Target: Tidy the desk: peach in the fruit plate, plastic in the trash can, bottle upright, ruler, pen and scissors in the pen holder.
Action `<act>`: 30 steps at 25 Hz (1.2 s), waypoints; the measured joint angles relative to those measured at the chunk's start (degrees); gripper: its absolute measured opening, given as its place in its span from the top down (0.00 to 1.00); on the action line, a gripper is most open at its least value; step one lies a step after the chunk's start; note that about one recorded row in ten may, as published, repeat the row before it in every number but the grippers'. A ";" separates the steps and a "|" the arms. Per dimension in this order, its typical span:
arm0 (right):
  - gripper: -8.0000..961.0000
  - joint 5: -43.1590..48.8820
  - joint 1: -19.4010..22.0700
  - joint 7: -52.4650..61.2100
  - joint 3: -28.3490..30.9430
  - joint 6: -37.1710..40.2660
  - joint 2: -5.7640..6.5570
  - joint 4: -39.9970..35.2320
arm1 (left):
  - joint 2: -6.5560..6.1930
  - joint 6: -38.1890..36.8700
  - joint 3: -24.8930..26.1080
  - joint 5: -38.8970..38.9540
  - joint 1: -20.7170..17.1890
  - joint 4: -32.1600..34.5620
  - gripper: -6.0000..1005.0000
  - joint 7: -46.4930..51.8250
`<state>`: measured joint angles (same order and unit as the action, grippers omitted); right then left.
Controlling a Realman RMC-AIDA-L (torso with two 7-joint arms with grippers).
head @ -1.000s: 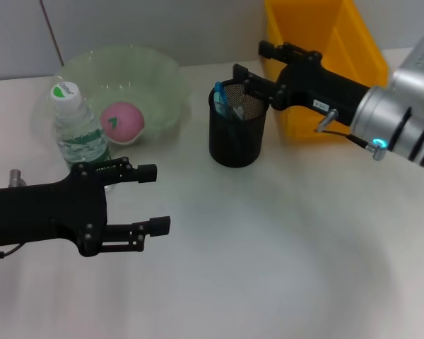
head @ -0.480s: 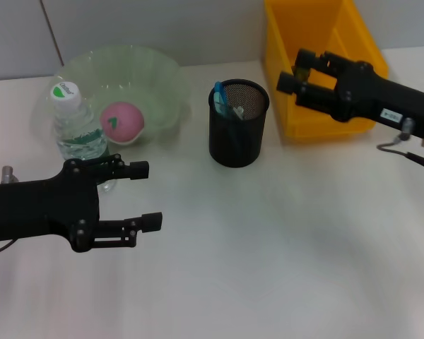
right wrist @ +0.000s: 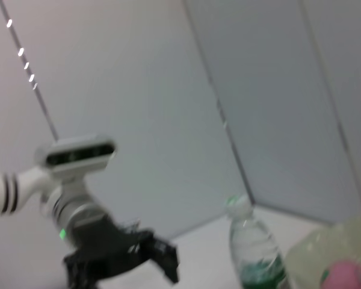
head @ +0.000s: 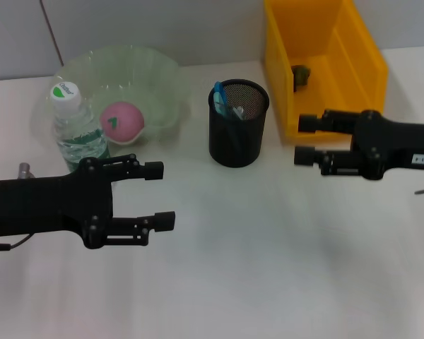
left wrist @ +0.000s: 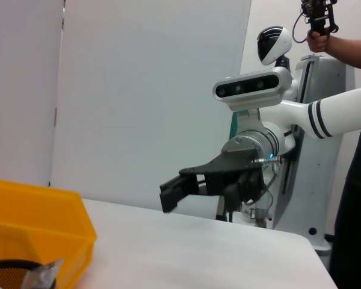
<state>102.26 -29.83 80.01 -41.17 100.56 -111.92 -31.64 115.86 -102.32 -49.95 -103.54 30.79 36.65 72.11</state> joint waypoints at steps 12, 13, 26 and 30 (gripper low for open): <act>0.22 11.57 -3.27 0.71 -0.43 0.40 0.04 -0.43 | 0.17 1.21 -0.06 -3.17 2.09 -3.44 0.20 0.11; 0.22 11.57 -3.27 0.71 -0.43 0.40 0.04 -0.43 | 0.18 1.72 -0.05 -3.54 2.43 -4.18 0.20 0.00; 0.22 14.59 -3.47 -3.22 -3.37 -5.67 -1.05 -0.14 | 0.54 8.32 -0.05 -4.92 3.88 -9.88 0.20 -4.68; 0.22 14.61 -3.48 -4.19 -3.65 -6.39 -1.60 -0.12 | 0.64 8.10 -0.06 -4.92 4.10 -9.91 0.20 -4.82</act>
<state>116.87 -33.31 75.82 -44.81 94.17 -113.52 -31.77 116.50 -94.21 -50.01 -108.46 34.90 26.74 67.29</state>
